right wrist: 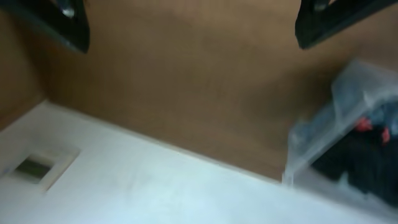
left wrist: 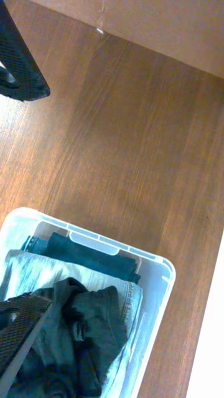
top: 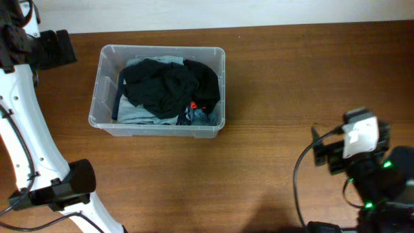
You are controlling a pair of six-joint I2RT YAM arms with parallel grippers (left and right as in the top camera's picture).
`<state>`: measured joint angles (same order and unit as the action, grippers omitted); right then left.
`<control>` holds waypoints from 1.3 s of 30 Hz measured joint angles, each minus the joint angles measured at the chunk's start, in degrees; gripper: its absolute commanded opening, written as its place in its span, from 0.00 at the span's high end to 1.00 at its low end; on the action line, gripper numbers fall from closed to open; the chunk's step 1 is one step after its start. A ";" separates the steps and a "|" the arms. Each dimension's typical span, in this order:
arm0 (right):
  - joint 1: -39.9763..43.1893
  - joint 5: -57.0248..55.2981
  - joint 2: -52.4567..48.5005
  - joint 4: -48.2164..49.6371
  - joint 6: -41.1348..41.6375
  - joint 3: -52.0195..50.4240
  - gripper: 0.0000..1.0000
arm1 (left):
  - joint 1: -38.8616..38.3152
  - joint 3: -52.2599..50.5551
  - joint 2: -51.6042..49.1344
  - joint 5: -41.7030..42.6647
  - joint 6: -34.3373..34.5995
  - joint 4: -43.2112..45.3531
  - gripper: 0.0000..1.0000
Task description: Pack container
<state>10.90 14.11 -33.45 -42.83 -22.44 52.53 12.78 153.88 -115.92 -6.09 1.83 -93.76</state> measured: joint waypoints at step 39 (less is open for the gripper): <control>0.00 1.25 32.54 11.58 16.48 -43.56 0.02 | 0.00 0.04 0.07 0.02 0.00 -0.02 0.00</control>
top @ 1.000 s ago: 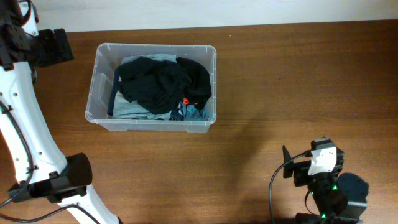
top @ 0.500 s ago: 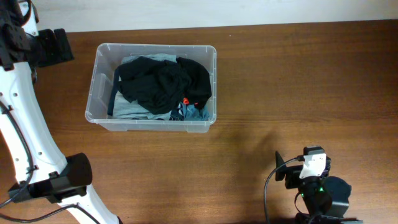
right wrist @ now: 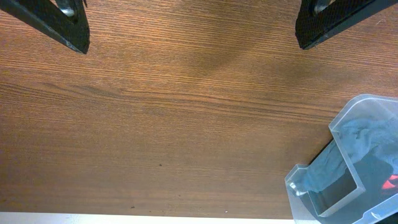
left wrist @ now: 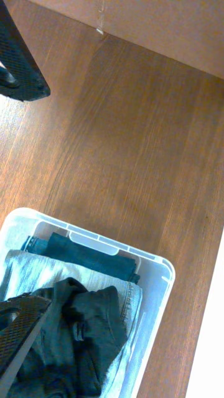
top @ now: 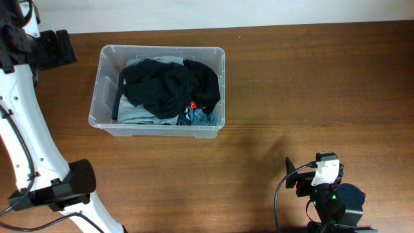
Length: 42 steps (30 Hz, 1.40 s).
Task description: Pack container
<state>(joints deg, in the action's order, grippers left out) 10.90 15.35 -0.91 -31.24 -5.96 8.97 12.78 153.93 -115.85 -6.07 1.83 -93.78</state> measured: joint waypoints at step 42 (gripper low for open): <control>0.00 0.24 0.04 0.02 0.02 -0.02 0.02 | -9.35 -115.75 83.08 13.22 -9.57 63.25 0.00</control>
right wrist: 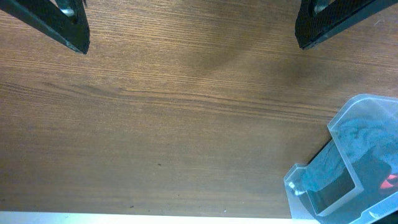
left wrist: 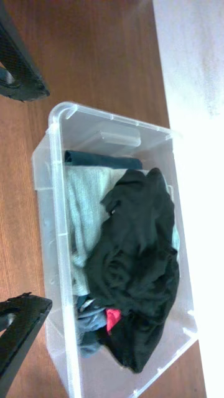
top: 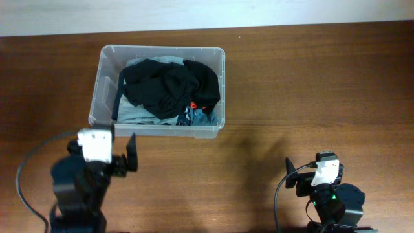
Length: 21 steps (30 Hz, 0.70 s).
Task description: Pack container
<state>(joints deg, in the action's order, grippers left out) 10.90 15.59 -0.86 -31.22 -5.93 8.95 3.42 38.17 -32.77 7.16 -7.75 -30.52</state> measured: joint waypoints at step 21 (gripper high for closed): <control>0.00 0.15 0.07 0.00 0.11 0.00 0.02 | -2.36 -32.79 31.93 0.35 -0.04 15.37 0.00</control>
